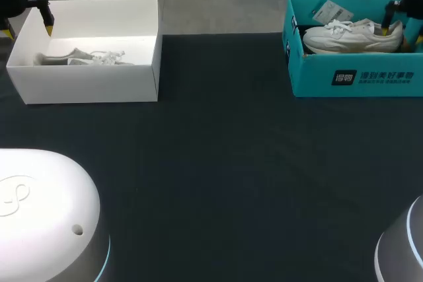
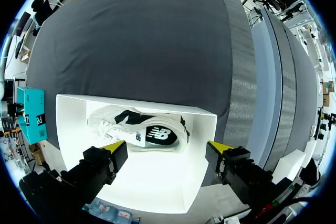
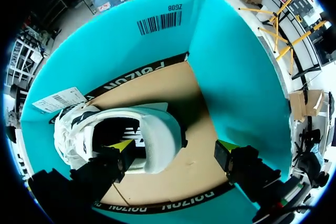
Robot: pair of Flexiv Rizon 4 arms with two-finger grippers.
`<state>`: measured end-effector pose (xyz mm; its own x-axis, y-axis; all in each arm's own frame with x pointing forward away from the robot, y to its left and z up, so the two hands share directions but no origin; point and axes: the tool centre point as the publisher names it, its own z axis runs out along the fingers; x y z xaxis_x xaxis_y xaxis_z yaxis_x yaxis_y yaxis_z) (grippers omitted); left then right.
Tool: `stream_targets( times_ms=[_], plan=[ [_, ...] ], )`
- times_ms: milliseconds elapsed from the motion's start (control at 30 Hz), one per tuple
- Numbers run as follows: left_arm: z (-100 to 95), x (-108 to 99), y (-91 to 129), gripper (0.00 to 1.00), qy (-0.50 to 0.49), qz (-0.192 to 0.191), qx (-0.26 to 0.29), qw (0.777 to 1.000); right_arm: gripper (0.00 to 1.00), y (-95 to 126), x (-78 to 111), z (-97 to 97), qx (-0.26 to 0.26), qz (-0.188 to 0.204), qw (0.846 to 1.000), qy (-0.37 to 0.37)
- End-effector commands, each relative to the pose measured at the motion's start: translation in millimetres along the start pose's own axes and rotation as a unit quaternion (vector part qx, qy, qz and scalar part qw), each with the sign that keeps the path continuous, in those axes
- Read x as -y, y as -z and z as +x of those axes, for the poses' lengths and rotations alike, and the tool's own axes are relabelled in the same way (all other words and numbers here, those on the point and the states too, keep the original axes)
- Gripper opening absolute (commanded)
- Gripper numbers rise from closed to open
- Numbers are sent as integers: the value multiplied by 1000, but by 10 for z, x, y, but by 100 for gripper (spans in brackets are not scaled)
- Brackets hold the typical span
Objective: Take the shoe out of the shoebox, open the shoe tongue, remove and reinsert the insole, then place the shoe into the shoebox
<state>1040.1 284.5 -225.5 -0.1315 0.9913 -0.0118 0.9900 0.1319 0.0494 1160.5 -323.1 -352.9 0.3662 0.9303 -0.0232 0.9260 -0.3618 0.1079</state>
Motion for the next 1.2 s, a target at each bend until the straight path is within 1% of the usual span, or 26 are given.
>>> stream_targets(
  times_ms=[33, 200, 233, 300, 333, 367, 567, 700, 733, 800, 1067, 1200],
  plan=[
    [1, 9, 3, 100, 0, -1, -1, 1000, 100, -151, -95, 25, -1, 36, 999, 2],
    [1, 9, 3, 100, 0, -1, -1, 1000, 100, -244, -105, 49, 2, 49, 999, 9],
    [1, 9, 3, 100, 0, -1, -1, 1000, 95, -249, -105, 50, 2, 51, 999, 9],
    [1, 9, 3, 100, 0, -1, -1, 1000, 71, -254, -106, 51, 3, 53, 999, 10],
    [1, 9, 3, 100, 0, -1, -1, 1000, 63, -254, -107, 51, 4, 53, 999, 11],
    [1, 9, 3, 100, 0, -1, -1, 1000, 49, -262, -108, 47, 5, 54, 998, 12],
    [1, 9, 3, 100, 0, -1, -1, 1000, 36, -266, -94, 8, 14, 58, 998, 12],
    [1, 9, 3, 100, 0, -1, -1, 1000, 21, -255, -91, -7, 23, 60, 998, 13],
    [1, 9, 3, 100, 0, -1, -1, 1000, 16, -253, -91, -9, 23, 61, 998, 13],
    [1, 9, 3, 100, 0, -1, -1, 1000, 0, -248, -90, -17, 26, 61, 998, 13],
    [1, 9, 3, 100, 0, -1, -1, 1000, 0, -219, -76, -50, 30, 68, 997, 5],
    [1, 9, 3, 100, 0, -1, -1, 1000, 0, -100, -57, -86, 26, 70, 997, -3]
  ],
)
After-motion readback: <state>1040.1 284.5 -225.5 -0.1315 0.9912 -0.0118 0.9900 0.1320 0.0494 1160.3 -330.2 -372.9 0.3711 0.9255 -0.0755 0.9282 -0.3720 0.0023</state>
